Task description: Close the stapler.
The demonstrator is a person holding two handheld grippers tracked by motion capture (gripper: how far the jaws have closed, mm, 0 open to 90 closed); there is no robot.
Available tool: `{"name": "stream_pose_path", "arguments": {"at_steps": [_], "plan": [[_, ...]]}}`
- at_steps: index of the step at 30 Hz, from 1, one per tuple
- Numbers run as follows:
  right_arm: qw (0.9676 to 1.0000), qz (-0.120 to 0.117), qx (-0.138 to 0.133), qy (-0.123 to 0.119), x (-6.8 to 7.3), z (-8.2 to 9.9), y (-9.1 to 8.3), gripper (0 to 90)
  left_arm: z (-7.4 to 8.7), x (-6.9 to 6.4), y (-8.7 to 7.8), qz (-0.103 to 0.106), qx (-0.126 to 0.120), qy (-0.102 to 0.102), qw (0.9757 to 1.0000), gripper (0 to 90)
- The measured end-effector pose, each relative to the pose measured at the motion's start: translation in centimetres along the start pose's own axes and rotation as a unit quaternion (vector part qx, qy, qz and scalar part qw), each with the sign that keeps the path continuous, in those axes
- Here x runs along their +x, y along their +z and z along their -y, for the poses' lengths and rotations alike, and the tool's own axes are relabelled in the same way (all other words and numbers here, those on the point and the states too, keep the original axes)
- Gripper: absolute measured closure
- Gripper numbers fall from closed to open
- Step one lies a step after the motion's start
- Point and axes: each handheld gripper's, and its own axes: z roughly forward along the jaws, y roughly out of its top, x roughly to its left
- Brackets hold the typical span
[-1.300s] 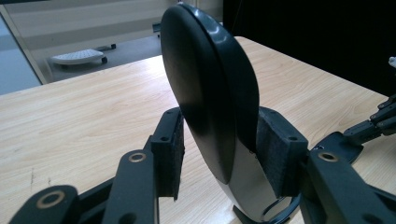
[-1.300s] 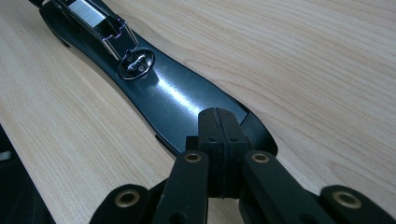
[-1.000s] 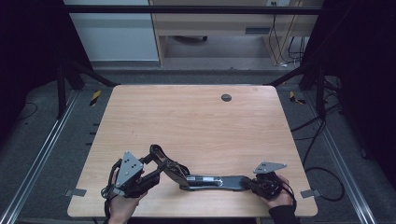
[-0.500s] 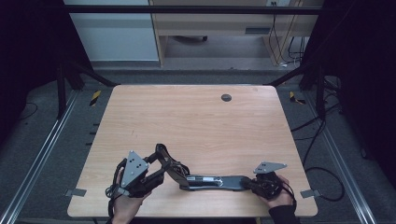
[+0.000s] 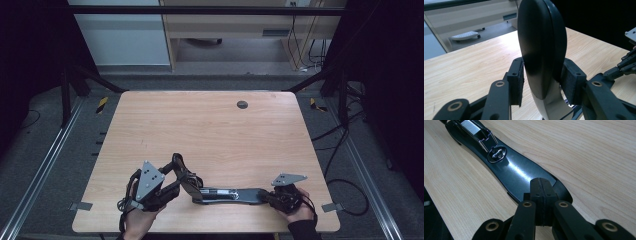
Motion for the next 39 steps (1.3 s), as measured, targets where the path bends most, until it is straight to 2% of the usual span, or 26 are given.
{"name": "stream_pose_path", "arguments": {"at_steps": [6,25,31,39], "plan": [[1.0000,0.001,0.001,0.000,0.0,0.0,0.0,90.0,-0.2,-0.4,0.2,0.000,0.000,0.009,1.0000,56.5],[1.0000,-0.002,0.001,-0.002,0.1,0.0,0.0,90.0,-0.7,-1.5,0.9,0.001,-0.001,0.021,0.9998,57.3],[1.0000,-0.004,0.000,-0.004,0.0,0.0,0.0,90.0,-0.9,-1.8,1.1,-0.001,-0.005,0.033,0.9994,57.3],[1.0000,-0.004,0.000,-0.002,0.0,0.0,0.0,90.0,-1.0,-2.3,1.3,-0.002,0.001,0.035,0.9994,57.4]]}}
